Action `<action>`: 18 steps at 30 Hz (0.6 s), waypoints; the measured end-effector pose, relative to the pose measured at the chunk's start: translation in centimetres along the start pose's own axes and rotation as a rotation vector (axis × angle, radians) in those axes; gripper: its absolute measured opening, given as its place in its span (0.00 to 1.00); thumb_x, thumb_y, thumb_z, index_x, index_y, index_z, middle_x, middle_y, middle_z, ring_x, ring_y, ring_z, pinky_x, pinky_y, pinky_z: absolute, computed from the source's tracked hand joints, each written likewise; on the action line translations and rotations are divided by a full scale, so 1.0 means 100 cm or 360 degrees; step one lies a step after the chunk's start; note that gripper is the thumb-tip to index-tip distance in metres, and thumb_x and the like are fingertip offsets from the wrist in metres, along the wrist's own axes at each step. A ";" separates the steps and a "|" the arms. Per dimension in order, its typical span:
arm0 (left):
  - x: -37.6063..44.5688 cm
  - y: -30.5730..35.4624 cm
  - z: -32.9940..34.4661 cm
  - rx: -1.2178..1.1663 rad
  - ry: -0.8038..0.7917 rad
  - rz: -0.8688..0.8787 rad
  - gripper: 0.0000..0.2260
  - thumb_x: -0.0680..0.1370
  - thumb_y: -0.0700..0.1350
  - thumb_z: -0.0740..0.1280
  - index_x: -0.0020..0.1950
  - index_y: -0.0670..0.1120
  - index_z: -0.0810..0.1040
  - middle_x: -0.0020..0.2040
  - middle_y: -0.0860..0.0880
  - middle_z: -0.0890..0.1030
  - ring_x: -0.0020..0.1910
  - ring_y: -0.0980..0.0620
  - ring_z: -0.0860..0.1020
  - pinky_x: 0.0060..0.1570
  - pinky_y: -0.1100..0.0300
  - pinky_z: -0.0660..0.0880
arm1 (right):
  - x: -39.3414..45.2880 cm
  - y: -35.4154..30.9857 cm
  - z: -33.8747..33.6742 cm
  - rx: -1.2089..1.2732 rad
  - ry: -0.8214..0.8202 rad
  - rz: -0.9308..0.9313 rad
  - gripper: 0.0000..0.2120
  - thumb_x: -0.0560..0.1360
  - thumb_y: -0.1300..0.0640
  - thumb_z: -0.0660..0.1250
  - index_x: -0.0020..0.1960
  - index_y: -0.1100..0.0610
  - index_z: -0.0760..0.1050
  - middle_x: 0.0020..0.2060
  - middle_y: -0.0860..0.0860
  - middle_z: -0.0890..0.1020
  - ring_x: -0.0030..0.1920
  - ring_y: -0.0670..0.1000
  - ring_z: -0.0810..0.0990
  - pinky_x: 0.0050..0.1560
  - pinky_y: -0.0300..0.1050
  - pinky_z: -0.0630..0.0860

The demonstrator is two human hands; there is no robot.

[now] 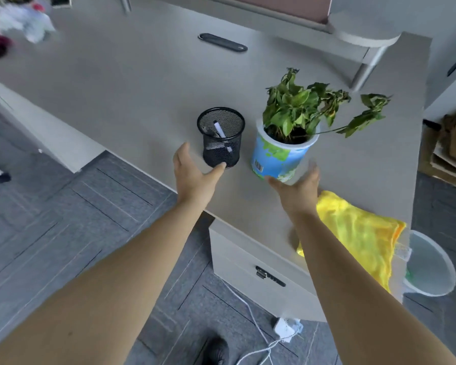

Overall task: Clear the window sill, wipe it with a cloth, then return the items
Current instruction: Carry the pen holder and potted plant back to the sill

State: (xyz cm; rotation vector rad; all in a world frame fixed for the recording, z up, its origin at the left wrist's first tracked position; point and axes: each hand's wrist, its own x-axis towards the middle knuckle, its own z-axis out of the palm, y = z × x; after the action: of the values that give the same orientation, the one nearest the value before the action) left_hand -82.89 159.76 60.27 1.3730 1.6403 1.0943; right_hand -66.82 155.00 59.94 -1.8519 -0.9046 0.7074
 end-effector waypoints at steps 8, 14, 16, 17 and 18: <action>0.064 -0.017 0.026 -0.0355 -0.0425 0.0043 0.39 0.53 0.47 0.76 0.61 0.54 0.64 0.58 0.56 0.74 0.54 0.71 0.74 0.56 0.75 0.70 | 0.044 0.008 0.016 0.0314 0.0007 -0.0190 0.65 0.51 0.49 0.81 0.75 0.56 0.44 0.75 0.55 0.57 0.75 0.54 0.56 0.75 0.57 0.57; 0.087 -0.024 0.037 -0.0451 -0.0517 0.0183 0.32 0.54 0.46 0.76 0.55 0.38 0.74 0.51 0.43 0.82 0.48 0.53 0.81 0.53 0.60 0.77 | 0.053 0.014 0.016 0.0306 0.0019 -0.0194 0.46 0.49 0.50 0.79 0.62 0.53 0.61 0.59 0.50 0.74 0.62 0.51 0.74 0.65 0.55 0.72; 0.087 -0.024 0.039 -0.0437 -0.0486 0.0252 0.23 0.56 0.43 0.75 0.49 0.43 0.77 0.45 0.49 0.82 0.44 0.56 0.81 0.51 0.62 0.77 | 0.053 0.014 0.018 0.0304 0.0051 -0.0191 0.45 0.51 0.55 0.78 0.63 0.57 0.61 0.57 0.48 0.73 0.60 0.49 0.74 0.64 0.53 0.73; 0.087 -0.023 0.040 -0.0434 -0.0474 0.0291 0.20 0.57 0.41 0.75 0.47 0.44 0.78 0.43 0.51 0.82 0.43 0.57 0.81 0.50 0.63 0.77 | 0.054 0.014 0.019 0.0308 0.0068 -0.0185 0.45 0.51 0.56 0.78 0.63 0.58 0.60 0.56 0.48 0.73 0.59 0.49 0.74 0.63 0.51 0.73; 0.085 -0.022 0.041 -0.0430 -0.0460 0.0322 0.18 0.58 0.41 0.75 0.45 0.43 0.79 0.42 0.51 0.82 0.42 0.57 0.81 0.50 0.63 0.77 | 0.054 0.014 0.022 0.0310 0.0084 -0.0182 0.43 0.52 0.56 0.78 0.61 0.58 0.60 0.55 0.49 0.73 0.58 0.49 0.74 0.63 0.50 0.74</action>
State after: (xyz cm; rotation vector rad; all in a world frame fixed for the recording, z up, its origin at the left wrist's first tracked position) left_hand -81.45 168.64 56.64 1.4593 1.1233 1.1247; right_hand -65.04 160.09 57.30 -1.6267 -0.8688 0.6487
